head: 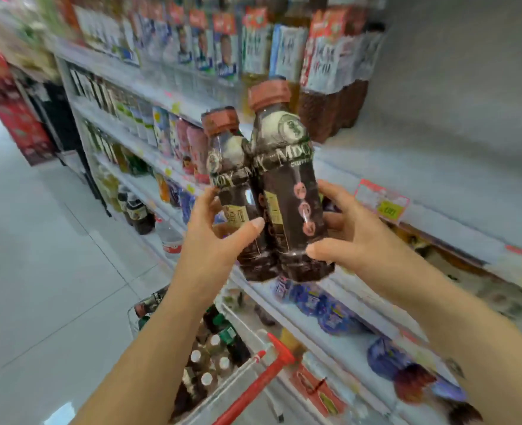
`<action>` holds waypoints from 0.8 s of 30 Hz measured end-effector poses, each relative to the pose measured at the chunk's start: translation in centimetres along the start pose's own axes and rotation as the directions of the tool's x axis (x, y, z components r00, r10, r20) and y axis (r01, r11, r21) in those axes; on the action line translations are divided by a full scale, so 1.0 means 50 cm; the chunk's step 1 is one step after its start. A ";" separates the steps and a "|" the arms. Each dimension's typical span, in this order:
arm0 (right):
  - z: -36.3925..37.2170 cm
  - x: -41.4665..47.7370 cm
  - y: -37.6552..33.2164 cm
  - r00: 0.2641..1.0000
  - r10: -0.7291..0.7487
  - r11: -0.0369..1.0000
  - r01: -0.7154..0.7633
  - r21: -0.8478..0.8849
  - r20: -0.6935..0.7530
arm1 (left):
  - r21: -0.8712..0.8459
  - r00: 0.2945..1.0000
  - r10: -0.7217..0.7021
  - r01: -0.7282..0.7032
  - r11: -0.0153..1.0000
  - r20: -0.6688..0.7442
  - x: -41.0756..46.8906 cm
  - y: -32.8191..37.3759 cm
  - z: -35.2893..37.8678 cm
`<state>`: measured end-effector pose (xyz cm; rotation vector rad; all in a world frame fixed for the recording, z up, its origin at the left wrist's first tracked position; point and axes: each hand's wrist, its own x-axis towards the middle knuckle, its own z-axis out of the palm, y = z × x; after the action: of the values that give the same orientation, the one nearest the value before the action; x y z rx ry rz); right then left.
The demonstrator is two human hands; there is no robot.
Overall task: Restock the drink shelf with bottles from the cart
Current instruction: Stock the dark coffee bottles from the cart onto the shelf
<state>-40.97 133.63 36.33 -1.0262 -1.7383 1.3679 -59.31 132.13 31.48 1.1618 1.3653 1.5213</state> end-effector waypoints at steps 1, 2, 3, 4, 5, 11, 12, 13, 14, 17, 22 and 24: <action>-0.013 -0.022 -0.023 0.998 -0.048 0.999 0.047 -0.021 -0.051 | 0.002 0.999 0.052 -0.052 0.999 0.010 -0.006 0.031 0.019; -0.025 -0.046 -0.042 0.990 -0.094 0.995 0.090 -0.044 -0.104 | 0.013 0.993 0.112 -0.112 0.994 0.021 -0.014 0.060 0.039; -0.037 -0.070 -0.059 0.976 -0.142 0.989 0.132 -0.068 -0.163 | 0.021 0.985 0.171 -0.172 0.985 0.029 -0.020 0.085 0.061; -0.048 -0.096 -0.075 0.956 -0.185 0.981 0.168 -0.093 -0.226 | 0.023 0.973 0.230 -0.231 0.973 0.039 -0.030 0.113 0.086; -0.058 -0.122 -0.090 0.931 -0.218 0.974 0.190 -0.120 -0.294 | 0.009 0.959 0.279 -0.280 0.960 0.056 -0.038 0.136 0.111; -0.145 -0.271 -0.131 0.710 -0.361 0.930 0.223 -0.293 -0.604 | -0.126 0.852 0.459 -0.442 0.888 0.253 -0.103 0.222 0.285; -0.168 -0.297 -0.126 0.668 -0.376 0.924 0.215 -0.316 -0.642 | -0.152 0.831 0.479 -0.455 0.878 0.281 -0.116 0.226 0.318; -0.191 -0.323 -0.120 0.630 -0.391 0.917 0.201 -0.345 -0.671 | -0.183 0.809 0.501 -0.466 0.866 0.309 -0.129 0.228 0.351; -0.216 -0.348 -0.112 0.596 -0.402 0.910 0.175 -0.376 -0.695 | -0.211 0.786 0.518 -0.473 0.856 0.337 -0.143 0.231 0.386; -0.289 -0.417 -0.089 0.518 -0.421 0.893 0.092 -0.441 -0.745 | -0.278 0.729 0.534 -0.456 0.846 0.429 -0.175 0.239 0.487; -0.405 -0.504 -0.057 0.432 -0.451 0.859 -0.028 -0.512 -0.781 | -0.317 0.655 0.524 -0.418 0.851 0.544 -0.225 0.241 0.620; -0.450 -0.531 -0.037 0.411 -0.457 0.836 -0.105 -0.539 -0.789 | -0.303 0.656 0.500 -0.398 0.866 0.566 -0.237 0.229 0.655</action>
<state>-9.55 119.44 41.66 -1.4286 -1.2447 -0.0126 -24.21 128.87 41.58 1.7985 0.5012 1.3215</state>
